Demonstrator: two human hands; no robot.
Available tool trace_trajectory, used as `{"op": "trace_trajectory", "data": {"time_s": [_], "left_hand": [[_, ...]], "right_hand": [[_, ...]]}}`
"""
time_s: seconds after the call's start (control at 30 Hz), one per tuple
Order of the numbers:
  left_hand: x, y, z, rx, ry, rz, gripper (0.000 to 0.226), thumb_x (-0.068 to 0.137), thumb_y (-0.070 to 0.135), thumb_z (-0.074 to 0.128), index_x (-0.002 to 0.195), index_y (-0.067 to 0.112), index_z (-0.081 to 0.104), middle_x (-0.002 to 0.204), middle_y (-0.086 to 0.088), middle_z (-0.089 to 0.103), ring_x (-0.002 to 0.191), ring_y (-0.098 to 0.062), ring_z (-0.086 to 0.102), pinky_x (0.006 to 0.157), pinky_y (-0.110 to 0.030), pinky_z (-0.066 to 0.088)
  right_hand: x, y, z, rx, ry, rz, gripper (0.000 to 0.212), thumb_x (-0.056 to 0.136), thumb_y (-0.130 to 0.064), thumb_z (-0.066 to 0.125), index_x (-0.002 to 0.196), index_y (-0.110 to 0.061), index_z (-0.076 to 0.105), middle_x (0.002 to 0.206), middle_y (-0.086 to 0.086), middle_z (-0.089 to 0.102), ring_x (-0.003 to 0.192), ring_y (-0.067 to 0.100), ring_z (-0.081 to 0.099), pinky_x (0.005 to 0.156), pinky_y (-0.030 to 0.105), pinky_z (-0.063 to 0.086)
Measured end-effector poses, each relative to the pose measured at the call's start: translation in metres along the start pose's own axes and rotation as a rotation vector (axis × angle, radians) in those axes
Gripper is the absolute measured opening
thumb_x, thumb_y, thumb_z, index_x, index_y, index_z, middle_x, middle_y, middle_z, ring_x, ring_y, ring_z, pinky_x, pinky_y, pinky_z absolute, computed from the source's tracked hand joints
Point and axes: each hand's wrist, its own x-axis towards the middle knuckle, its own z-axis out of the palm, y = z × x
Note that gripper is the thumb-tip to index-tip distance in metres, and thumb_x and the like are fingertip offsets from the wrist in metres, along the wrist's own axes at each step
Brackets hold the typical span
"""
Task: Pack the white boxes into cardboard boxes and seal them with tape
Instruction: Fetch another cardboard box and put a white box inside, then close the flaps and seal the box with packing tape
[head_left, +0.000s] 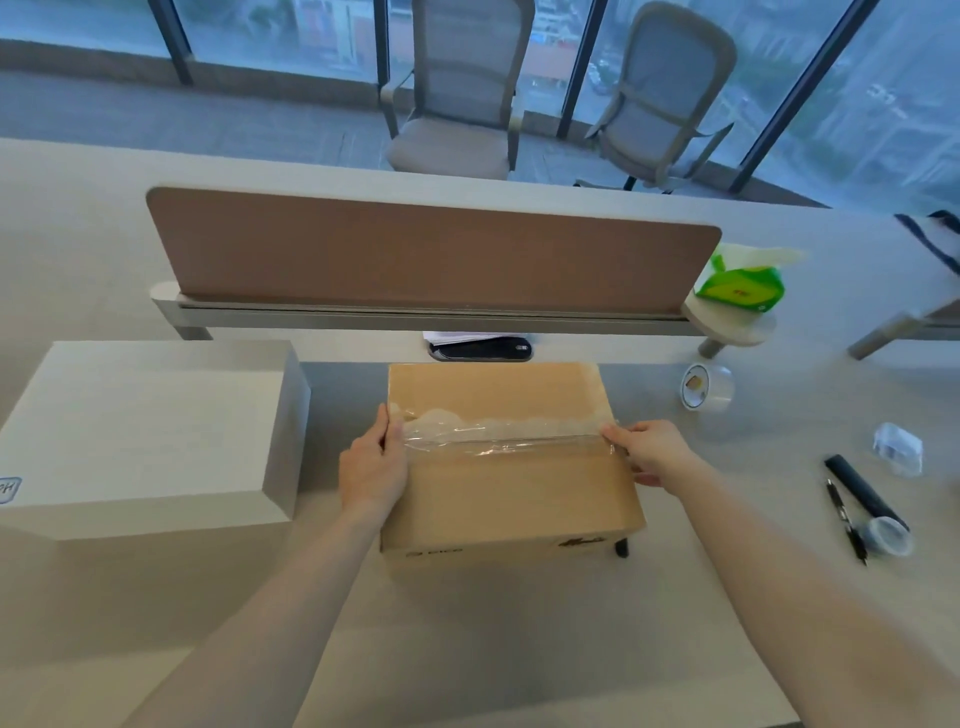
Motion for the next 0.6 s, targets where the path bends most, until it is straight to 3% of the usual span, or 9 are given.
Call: {"op": "trace_trajectory", "data": {"time_s": [0.1,0.23,0.37,0.5,0.6], "left_hand": [[0.001,0.001,0.0,0.044,0.003,0.056,0.05,0.106,0.045,0.033,0.152,0.026,0.04,0.141,-0.007,0.06,0.128,-0.033,0.052,0.105,-0.043,0.042],[0.008,0.008,0.002,0.265,0.034,0.154,0.051,0.107,0.039,0.027,0.152,0.017,0.038,0.141,-0.01,0.057,0.126,-0.036,0.051,0.1,-0.049,0.045],[0.012,0.025,0.02,0.481,0.178,0.448,0.046,0.093,0.019,0.053,0.137,0.007,0.052,0.143,-0.017,0.05,0.131,-0.039,0.044,0.108,-0.048,0.038],[-0.002,0.076,0.073,0.26,0.211,0.609,0.041,0.087,0.027,0.047,0.113,0.004,0.069,0.121,-0.014,0.063,0.116,-0.035,0.052,0.105,-0.043,0.042],[-0.018,0.122,0.125,0.042,0.102,0.532,0.042,0.094,0.036,0.04,0.104,0.01,0.071,0.114,-0.006,0.066,0.114,-0.029,0.051,0.105,-0.038,0.038]], "right_hand": [[-0.002,-0.002,0.004,0.067,0.05,0.038,0.04,0.084,-0.042,0.075,0.102,-0.008,0.065,0.093,0.007,0.066,0.09,0.026,0.064,0.074,0.037,0.053],[-0.006,0.0,0.014,0.145,0.093,0.061,0.043,0.083,-0.044,0.075,0.092,-0.003,0.065,0.084,0.009,0.065,0.076,0.025,0.062,0.061,0.033,0.052],[-0.002,0.01,0.013,0.205,0.038,0.094,0.046,0.08,-0.051,0.075,0.102,-0.011,0.067,0.097,0.008,0.069,0.088,0.025,0.065,0.068,0.036,0.055],[0.01,0.018,0.003,0.199,-0.16,0.162,0.055,0.073,-0.058,0.078,0.098,-0.01,0.069,0.084,0.002,0.069,0.077,0.022,0.064,0.083,0.039,0.056],[0.023,0.025,-0.006,0.159,-0.289,0.198,0.062,0.065,-0.068,0.077,0.094,-0.013,0.071,0.076,-0.001,0.067,0.069,0.02,0.056,0.087,0.039,0.055]]}}
